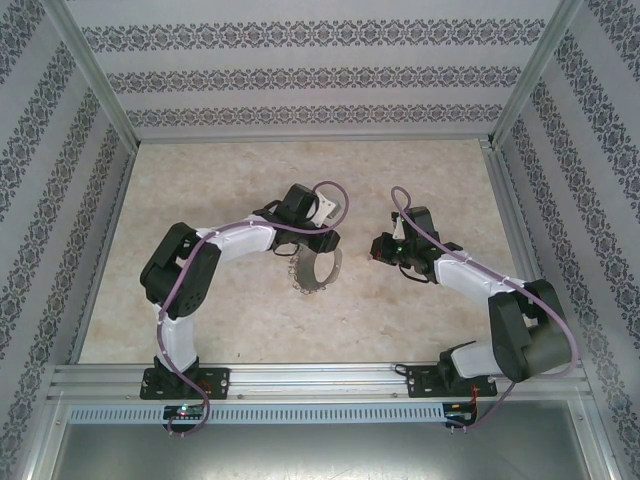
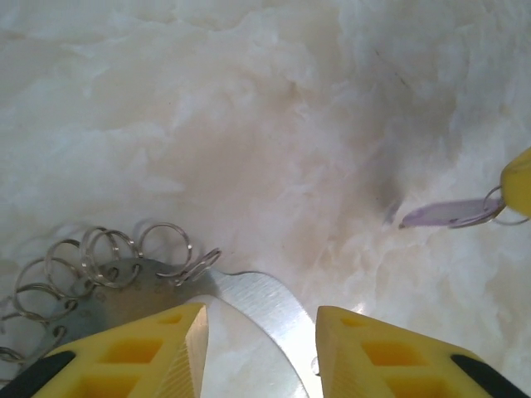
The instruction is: Put the keys on the keyring
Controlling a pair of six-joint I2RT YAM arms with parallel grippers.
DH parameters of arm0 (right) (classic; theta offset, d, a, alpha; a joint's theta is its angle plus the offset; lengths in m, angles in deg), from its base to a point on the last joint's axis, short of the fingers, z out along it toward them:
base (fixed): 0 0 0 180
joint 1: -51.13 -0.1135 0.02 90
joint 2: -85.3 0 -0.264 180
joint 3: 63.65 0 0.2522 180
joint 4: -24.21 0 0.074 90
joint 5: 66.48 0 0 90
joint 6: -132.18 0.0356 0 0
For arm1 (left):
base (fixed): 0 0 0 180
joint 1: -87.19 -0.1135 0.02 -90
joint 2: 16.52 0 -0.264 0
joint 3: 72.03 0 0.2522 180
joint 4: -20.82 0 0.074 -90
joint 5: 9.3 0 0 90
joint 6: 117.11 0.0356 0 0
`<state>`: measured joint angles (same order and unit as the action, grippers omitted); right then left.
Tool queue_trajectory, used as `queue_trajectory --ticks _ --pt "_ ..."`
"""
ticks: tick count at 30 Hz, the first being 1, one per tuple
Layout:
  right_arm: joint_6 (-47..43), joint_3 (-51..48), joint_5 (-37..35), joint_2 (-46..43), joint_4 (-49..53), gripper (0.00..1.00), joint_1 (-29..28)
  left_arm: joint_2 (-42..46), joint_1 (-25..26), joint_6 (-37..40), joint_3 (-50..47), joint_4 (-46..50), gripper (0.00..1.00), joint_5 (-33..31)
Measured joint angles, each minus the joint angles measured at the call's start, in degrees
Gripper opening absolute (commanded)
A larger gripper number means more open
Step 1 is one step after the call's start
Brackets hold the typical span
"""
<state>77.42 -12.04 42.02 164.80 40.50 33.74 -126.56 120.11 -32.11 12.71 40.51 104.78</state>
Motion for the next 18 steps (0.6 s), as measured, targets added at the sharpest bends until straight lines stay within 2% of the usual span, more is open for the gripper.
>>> queue_trajectory --ticks 7,18 --pt "-0.76 0.35 0.5 0.42 -0.31 0.0 0.02 -2.27 -2.47 5.31 -0.85 -0.7 0.26 4.04" --pt "-0.96 0.92 0.68 0.81 -0.63 0.0 0.02 -5.9 -2.62 7.85 0.72 -0.87 0.28 6.36"
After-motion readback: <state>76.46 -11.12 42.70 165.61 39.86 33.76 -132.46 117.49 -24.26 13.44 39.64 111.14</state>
